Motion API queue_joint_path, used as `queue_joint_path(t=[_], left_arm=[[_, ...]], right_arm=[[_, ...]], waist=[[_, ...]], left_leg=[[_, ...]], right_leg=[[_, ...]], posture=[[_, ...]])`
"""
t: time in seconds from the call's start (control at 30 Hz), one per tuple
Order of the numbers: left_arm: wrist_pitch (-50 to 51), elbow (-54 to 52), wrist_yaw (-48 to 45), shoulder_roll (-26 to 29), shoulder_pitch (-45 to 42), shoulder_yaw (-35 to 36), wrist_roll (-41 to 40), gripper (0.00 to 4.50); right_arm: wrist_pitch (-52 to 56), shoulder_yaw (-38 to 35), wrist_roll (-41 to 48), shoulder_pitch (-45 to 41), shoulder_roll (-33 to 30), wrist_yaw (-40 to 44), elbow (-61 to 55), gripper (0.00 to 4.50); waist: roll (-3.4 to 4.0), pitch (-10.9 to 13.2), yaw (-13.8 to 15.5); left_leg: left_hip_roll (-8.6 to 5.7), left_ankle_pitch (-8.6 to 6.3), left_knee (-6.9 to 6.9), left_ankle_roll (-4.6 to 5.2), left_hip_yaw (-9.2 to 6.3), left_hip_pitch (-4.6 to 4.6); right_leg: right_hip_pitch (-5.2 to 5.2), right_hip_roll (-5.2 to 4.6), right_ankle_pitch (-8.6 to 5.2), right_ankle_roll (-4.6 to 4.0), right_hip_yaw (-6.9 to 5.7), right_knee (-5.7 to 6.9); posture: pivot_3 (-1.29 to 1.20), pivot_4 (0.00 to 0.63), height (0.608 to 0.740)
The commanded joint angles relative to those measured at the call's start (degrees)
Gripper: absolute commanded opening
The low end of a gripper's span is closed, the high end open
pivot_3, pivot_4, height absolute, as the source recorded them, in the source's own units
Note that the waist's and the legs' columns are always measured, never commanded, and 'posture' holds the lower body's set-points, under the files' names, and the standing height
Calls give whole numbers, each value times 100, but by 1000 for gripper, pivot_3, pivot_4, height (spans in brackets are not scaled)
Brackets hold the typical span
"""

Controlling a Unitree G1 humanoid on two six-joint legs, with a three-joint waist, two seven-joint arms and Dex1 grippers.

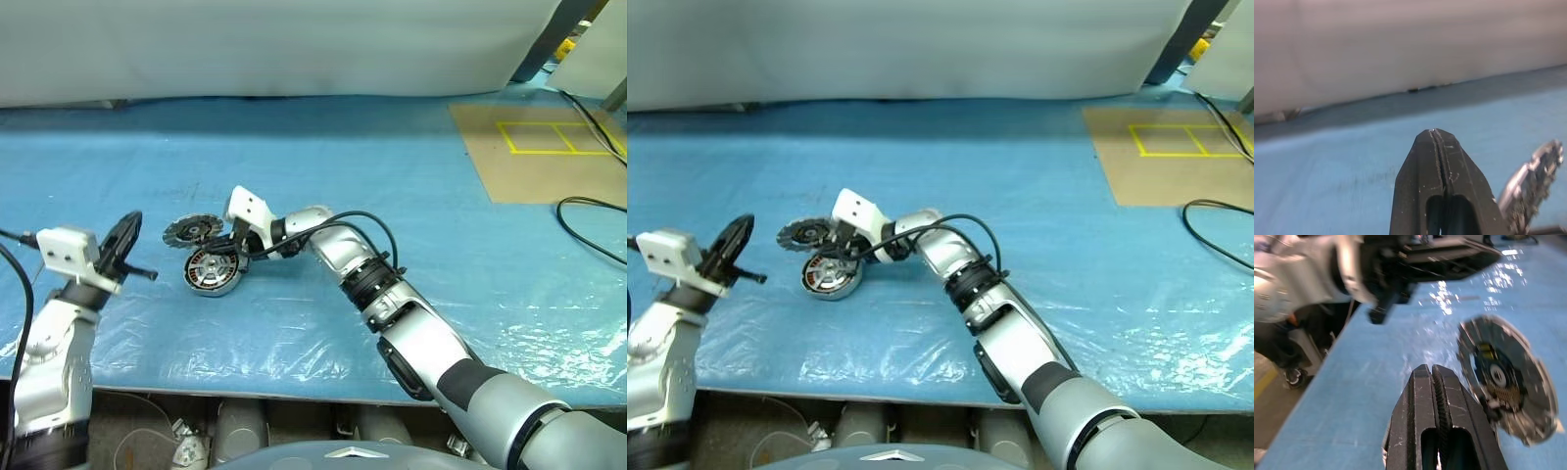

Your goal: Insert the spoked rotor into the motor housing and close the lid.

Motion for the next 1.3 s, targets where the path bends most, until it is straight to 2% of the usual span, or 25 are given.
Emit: queue_joint_path(t=[0.03,0.13,0.3,0.5,0.67,0.93,1.17,1.3], left_arm=[[-101,631,-449,357,-719,-95,-52,0],[138,1277,-1095,564,-1448,-383,-183,0],[1291,2014,-2591,983,-2339,-1035,-527,0],[1663,2768,-3158,1264,-2843,-1758,59,0],[1764,2604,-3248,1297,-2437,-1921,251,0],[2161,1513,-3111,1211,-1411,-1971,224,0],[1542,1341,-2413,1030,-1116,-1748,554,0],[1301,985,-2427,945,-851,-1472,271,0]], right_arm=[[984,-87,596,295,-619,731,-1200,53],[1593,-149,842,553,-1103,767,-1933,53],[2036,-414,932,891,-1526,276,-2490,53],[2316,-625,1076,1121,-1760,-146,-2855,53],[2463,-771,1234,1198,-1897,-353,-3049,53],[2279,-804,1252,980,-1874,-532,-2733,53],[1753,-945,1228,738,-1215,-1092,-2258,53],[1587,-778,1159,683,-836,-1221,-2063,53]], waist=[[-7,-4,42],[-11,-6,115],[-11,-6,100],[-10,-5,119],[-10,-5,125],[-10,-4,116],[-6,-4,101],[-7,-4,91]], left_leg=[[-1,0,0,0,-2,0],[-2,1,4,-1,-5,2],[0,2,6,-5,-3,5],[-4,2,-3,-6,-2,1],[-12,2,-12,-7,-3,0],[-8,2,-16,-7,-4,-2],[-8,2,-17,-6,-3,5],[-8,2,-18,-6,-3,2]], right_leg=[[2,0,8,13,-2,-1],[6,0,10,17,-4,-2],[-1,3,10,18,2,6],[-3,1,10,18,3,2],[-3,-7,11,18,1,-4],[-3,-7,-3,-4,-5,-5],[-2,-7,-4,-6,-2,-6],[-2,-7,-4,-6,-2,-10]], posture=[[0,150,740],[0,150,740],[0,150,740],[0,150,740],[0,150,740],[0,150,740],[0,150,740],[0,150,740]])
